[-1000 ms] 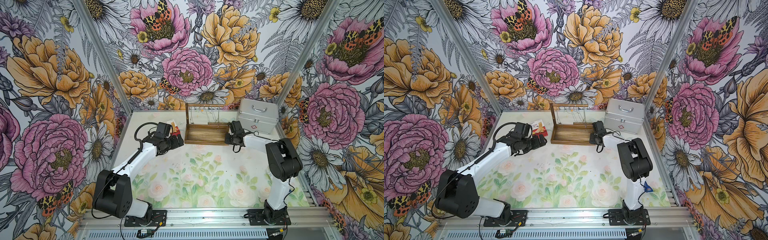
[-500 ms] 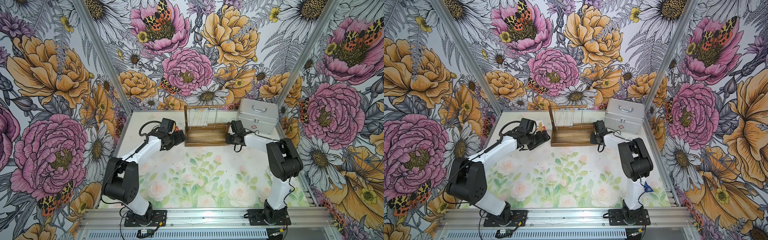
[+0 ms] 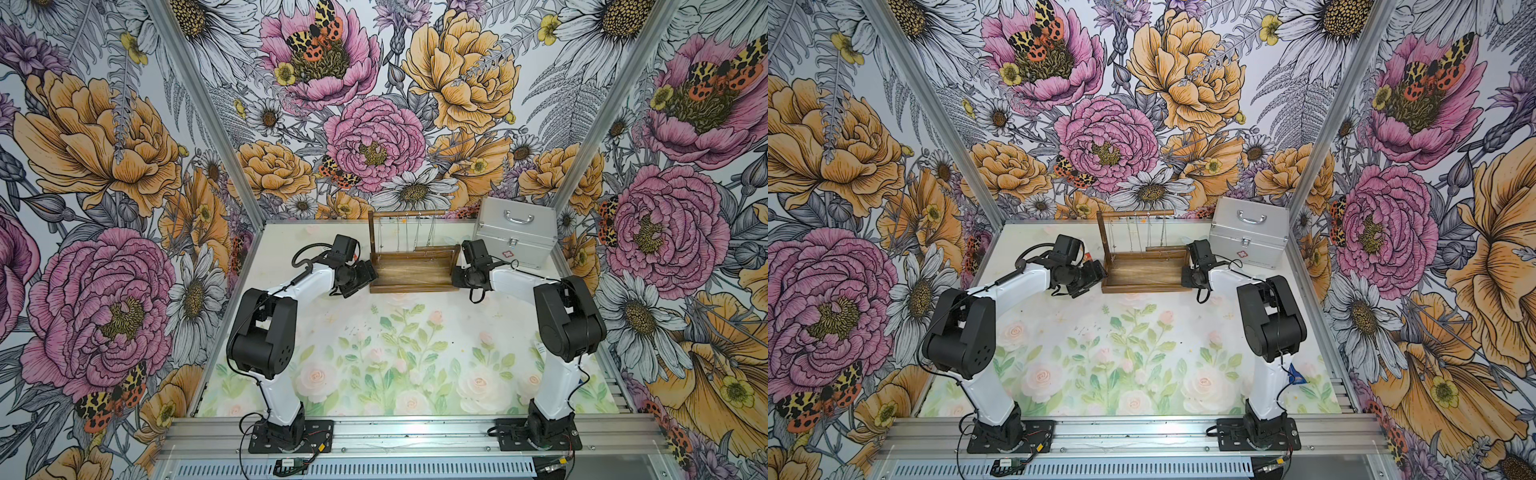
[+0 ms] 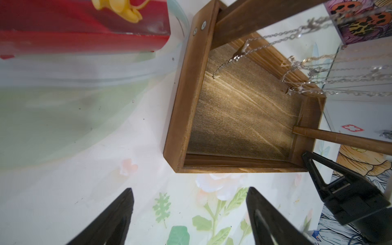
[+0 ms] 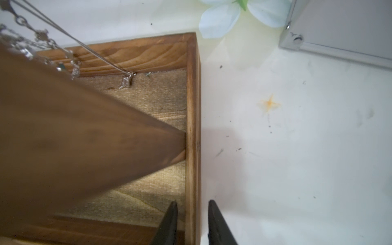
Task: Take the necklace off the jewelry display stand
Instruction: Adjust the stand at the center of the board.
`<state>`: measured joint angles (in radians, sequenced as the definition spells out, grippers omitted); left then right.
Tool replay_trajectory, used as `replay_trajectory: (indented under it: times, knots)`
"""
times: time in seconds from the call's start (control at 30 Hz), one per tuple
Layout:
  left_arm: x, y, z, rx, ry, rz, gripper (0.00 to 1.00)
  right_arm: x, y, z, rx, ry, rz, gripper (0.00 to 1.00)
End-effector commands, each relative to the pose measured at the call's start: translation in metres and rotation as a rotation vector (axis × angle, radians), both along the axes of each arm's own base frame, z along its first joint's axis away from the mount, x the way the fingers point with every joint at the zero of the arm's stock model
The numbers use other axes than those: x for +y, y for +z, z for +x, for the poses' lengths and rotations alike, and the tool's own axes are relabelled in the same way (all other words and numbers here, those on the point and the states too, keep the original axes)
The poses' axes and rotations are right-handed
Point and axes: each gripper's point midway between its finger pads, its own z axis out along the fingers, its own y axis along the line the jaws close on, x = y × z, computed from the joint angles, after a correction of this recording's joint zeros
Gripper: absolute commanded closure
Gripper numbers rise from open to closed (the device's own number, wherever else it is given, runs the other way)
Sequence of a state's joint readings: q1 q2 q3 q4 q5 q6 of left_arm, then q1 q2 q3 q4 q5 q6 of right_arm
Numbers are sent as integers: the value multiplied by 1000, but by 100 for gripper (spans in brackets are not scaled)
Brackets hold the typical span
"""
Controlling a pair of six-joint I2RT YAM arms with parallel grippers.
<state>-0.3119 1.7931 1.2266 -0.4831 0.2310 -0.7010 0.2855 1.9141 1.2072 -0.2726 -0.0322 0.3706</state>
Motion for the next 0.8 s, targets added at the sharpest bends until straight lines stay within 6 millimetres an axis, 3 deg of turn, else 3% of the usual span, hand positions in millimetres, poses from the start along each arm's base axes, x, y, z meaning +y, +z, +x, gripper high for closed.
replay_trajectory:
  times: [0.0, 0.17, 0.43, 0.57, 0.77]
  knots:
    - [-9, 12, 14, -50, -11, -51, 17, 6, 18, 4, -48, 21, 44, 60]
    - [-8, 17, 18, -69, -6, -53, 12, 8, 42, -3, -111, 27, 85, 49]
    - [4, 39, 18, -141, -2, -20, 3, 14, 55, -13, -131, 40, 144, 45]
    - [11, 58, 18, -209, -11, 21, 1, 14, 72, -32, -227, 60, 209, 28]
    - [25, 107, 16, -365, 37, 61, 1, -9, 123, -53, -443, -8, 233, 22]
